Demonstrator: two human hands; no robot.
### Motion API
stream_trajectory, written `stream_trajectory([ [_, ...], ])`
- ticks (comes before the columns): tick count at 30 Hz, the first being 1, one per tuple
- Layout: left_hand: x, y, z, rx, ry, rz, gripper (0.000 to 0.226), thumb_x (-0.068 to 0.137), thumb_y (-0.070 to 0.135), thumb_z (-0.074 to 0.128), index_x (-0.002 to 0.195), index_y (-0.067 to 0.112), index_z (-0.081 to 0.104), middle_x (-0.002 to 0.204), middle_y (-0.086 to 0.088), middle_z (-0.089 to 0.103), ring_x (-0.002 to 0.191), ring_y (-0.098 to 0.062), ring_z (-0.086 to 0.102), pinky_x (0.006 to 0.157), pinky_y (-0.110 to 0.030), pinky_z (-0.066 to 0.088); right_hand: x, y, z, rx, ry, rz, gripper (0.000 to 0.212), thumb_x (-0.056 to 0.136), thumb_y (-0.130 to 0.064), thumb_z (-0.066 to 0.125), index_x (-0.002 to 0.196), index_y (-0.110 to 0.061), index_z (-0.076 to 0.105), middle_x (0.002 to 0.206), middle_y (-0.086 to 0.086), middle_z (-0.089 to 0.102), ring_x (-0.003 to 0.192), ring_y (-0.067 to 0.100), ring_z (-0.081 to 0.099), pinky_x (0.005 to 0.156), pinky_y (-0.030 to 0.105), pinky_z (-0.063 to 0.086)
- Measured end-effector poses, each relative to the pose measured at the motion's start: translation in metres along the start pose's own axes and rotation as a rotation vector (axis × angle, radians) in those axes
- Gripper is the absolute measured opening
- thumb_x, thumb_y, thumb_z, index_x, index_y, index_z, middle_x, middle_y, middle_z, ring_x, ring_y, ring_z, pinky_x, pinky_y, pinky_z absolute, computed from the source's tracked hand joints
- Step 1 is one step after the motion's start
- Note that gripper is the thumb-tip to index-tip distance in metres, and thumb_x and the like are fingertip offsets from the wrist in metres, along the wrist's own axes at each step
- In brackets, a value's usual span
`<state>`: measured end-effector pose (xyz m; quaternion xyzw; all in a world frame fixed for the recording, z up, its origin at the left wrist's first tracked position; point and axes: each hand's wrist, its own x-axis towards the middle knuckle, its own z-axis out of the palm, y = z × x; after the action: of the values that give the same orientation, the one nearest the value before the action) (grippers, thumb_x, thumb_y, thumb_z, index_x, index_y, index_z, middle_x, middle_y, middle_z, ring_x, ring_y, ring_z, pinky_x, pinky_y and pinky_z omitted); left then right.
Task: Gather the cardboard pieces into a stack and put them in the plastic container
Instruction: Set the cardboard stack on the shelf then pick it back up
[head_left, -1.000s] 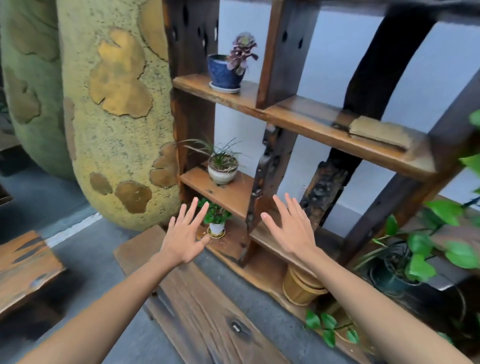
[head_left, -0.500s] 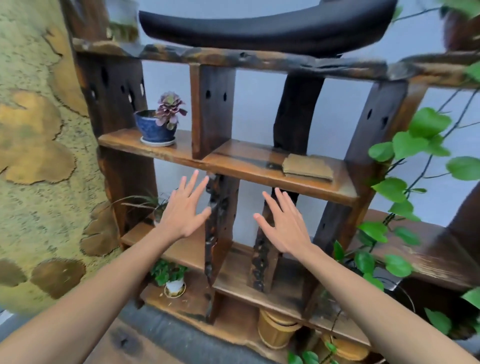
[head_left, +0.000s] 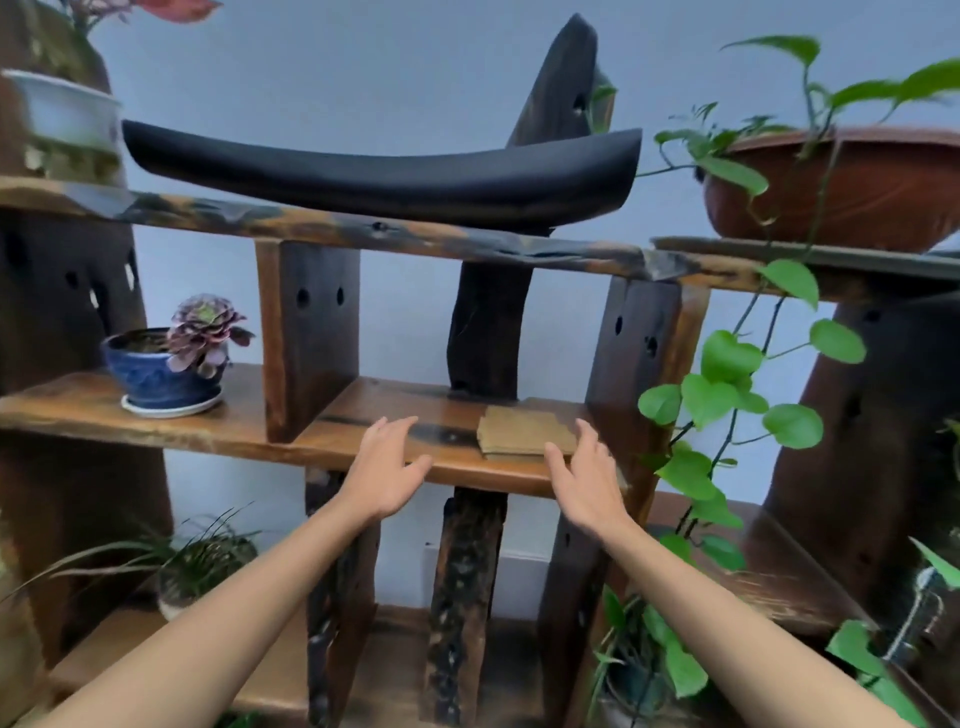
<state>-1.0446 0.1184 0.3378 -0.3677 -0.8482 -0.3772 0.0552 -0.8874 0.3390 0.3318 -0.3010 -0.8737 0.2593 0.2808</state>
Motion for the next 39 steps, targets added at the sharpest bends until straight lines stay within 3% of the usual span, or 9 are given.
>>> stream_trajectory([
  [6,0.036,0.024,0.020,-0.256,-0.095,-0.183,0.055,0.096,0.030,0.056,0.147,0.013,0.044,0.138,-0.010,0.061,0.124,-0.026,0.057,0.105,-0.038,0.044,0.043,0.012,-0.015,0.146,-0.009,0.233,0.059,0.106,-0.031,0.037,0.158,-0.013,0.015,0.149,0.028,0.046,0.135,0.045,0.045,0.111,0.043,0.035],
  [11,0.066,0.037,0.036,-0.492,-0.238,-0.368,0.043,0.098,0.027,0.048,0.134,0.004,0.054,0.123,-0.026,0.065,0.114,-0.046,0.061,0.107,-0.055,0.048,0.066,0.015,-0.011,0.232,-0.051,0.383,0.052,0.104,-0.024,0.036,0.154,-0.009,0.032,0.154,0.019,0.044,0.141,0.037,0.042,0.110,0.032,0.033],
  [14,0.077,0.041,0.040,-0.569,-0.233,-0.490,0.043,0.103,0.035,0.037,0.136,0.011,0.052,0.110,-0.013,0.069,0.094,-0.027,0.071,0.087,-0.038,0.062,0.069,0.020,-0.005,0.265,-0.017,0.411,0.044,0.104,-0.026,0.036,0.142,-0.008,0.051,0.148,0.017,0.052,0.136,0.035,0.047,0.106,0.032,0.036],
  [17,0.086,0.045,0.042,-0.704,-0.314,-0.579,0.047,0.106,0.037,0.035,0.146,0.014,0.042,0.120,-0.015,0.068,0.095,-0.023,0.071,0.074,-0.029,0.063,0.069,0.026,-0.004,0.367,-0.007,0.442,0.042,0.102,-0.029,0.039,0.132,-0.007,0.059,0.137,0.015,0.061,0.128,0.034,0.054,0.109,0.038,0.040],
  [21,0.088,0.052,0.045,-0.881,-0.392,-0.665,0.035,0.104,0.029,0.043,0.132,0.010,0.046,0.101,-0.016,0.068,0.099,-0.029,0.070,0.073,-0.032,0.063,0.071,0.030,-0.006,0.508,-0.018,0.491,0.033,0.098,-0.027,0.048,0.118,-0.008,0.067,0.120,0.019,0.068,0.111,0.031,0.062,0.105,0.048,0.044],
  [24,0.092,0.053,0.045,-0.948,-0.391,-0.735,0.037,0.101,0.022,0.048,0.134,0.004,0.045,0.114,-0.022,0.067,0.105,-0.033,0.069,0.062,-0.032,0.064,0.075,0.032,-0.007,0.570,-0.017,0.537,0.022,0.097,-0.022,0.051,0.110,-0.007,0.061,0.124,0.019,0.067,0.120,0.036,0.063,0.108,0.049,0.044],
  [29,0.099,0.054,0.040,-1.006,-0.406,-0.823,0.036,0.098,0.017,0.053,0.129,-0.002,0.049,0.109,-0.030,0.068,0.091,-0.030,0.068,0.052,-0.030,0.063,0.086,0.035,-0.014,0.738,-0.033,0.631,0.035,0.101,-0.016,0.055,0.133,-0.002,0.054,0.113,0.016,0.069,0.115,0.027,0.067,0.100,0.034,0.056],
  [33,0.101,0.056,0.040,-0.999,-0.340,-0.852,0.029,0.096,0.012,0.061,0.122,0.001,0.056,0.118,-0.029,0.064,0.091,-0.031,0.069,0.040,-0.028,0.058,0.090,0.033,-0.020,0.733,-0.078,0.683,0.046,0.097,-0.026,0.067,0.133,-0.001,0.056,0.112,0.013,0.070,0.091,0.016,0.069,0.086,0.026,0.061],
  [39,0.105,0.053,0.050,-0.946,-0.261,-0.802,0.036,0.090,0.000,0.069,0.124,-0.004,0.059,0.123,-0.024,0.065,0.106,-0.029,0.070,0.041,-0.023,0.058,0.091,0.027,-0.016,0.687,-0.057,0.662,0.048,0.091,-0.017,0.076,0.130,-0.001,0.053,0.119,0.012,0.072,0.099,0.014,0.072,0.065,0.018,0.059],
])
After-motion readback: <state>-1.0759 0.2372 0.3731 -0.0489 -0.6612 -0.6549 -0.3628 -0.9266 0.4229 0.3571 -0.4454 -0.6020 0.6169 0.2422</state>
